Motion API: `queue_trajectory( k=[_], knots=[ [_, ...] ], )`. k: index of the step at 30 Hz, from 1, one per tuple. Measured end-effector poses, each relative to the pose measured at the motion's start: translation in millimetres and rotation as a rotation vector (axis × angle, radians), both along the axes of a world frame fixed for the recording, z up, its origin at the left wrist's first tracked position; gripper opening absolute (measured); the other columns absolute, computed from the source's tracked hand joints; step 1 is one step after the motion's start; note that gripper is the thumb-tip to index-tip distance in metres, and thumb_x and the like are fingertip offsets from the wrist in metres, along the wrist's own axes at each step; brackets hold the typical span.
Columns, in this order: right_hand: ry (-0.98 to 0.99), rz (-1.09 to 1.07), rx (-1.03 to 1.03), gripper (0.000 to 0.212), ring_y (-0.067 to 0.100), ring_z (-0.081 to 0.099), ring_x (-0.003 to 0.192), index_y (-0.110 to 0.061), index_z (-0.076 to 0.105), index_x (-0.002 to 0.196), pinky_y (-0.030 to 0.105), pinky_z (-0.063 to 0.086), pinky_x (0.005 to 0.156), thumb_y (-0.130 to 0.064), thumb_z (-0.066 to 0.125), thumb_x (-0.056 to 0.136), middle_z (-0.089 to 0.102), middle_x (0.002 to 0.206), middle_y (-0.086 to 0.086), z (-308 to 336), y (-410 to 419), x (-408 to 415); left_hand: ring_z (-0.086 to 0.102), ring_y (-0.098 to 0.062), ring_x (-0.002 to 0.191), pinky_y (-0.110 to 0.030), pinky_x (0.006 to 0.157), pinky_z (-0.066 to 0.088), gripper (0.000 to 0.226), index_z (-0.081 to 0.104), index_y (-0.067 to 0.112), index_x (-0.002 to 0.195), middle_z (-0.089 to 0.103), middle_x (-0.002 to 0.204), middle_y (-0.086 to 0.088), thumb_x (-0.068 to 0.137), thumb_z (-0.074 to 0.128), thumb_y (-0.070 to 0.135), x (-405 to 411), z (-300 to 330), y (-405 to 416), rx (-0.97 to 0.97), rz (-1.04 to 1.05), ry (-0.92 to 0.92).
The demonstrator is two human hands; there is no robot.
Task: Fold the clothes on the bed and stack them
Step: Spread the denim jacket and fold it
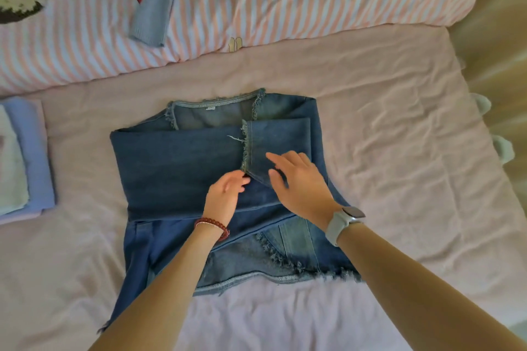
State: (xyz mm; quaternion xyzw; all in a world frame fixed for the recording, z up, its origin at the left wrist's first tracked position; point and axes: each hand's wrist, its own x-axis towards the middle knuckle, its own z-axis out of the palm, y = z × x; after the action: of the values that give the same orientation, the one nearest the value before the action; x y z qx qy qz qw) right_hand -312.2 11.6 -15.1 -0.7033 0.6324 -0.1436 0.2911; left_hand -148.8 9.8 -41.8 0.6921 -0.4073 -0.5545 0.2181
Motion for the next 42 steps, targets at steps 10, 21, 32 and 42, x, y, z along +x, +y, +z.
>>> queue_trajectory(
  k=[10,21,32,42],
  knots=[
    [0.305,0.295,-0.053,0.034,0.035,0.054,0.118,-0.006,0.068,0.106,0.050,0.045,0.097,-0.002,0.073,0.072,0.062,0.120,0.015,-30.3,45.1,-50.4,0.063,-0.019,0.078,-0.019,0.058,0.054,0.034,0.048,0.007,0.116,0.061,0.101,-0.012,0.085,0.061,0.003,-33.3,5.4,-18.3,0.182,0.299,0.165],
    [-0.156,-0.560,0.276,0.038,0.025,0.053,0.111,-0.007,0.048,0.128,0.031,0.043,0.089,-0.023,0.051,0.094,0.053,0.123,0.008,-23.8,26.1,-60.5,0.040,-0.038,0.128,-0.055,0.099,0.034,0.049,0.052,0.017,0.129,0.045,0.138,-0.013,0.080,0.060,0.013,-40.1,-5.5,12.5,-0.664,-0.532,-0.859],
    [-0.520,-0.439,0.546,0.035,0.026,0.061,0.103,-0.016,0.049,0.125,0.031,0.051,0.084,-0.011,0.055,0.090,0.062,0.104,0.000,-8.3,-6.2,-42.1,0.048,-0.005,0.120,-0.023,0.100,0.035,0.037,0.052,0.025,0.131,0.051,0.135,-0.004,0.097,0.041,0.015,-25.8,-8.5,-19.7,-0.145,-0.507,-0.282],
    [-0.458,0.017,0.467,0.068,0.012,0.049,0.065,-0.021,0.010,0.149,0.016,0.034,0.050,-0.025,0.048,0.093,0.050,0.072,-0.009,48.7,-2.3,141.8,0.060,-0.026,0.097,-0.044,0.080,0.045,0.049,0.057,0.017,0.107,0.067,0.101,-0.005,0.095,0.027,0.053,154.6,37.1,19.0,0.314,0.557,0.551]
  ],
)
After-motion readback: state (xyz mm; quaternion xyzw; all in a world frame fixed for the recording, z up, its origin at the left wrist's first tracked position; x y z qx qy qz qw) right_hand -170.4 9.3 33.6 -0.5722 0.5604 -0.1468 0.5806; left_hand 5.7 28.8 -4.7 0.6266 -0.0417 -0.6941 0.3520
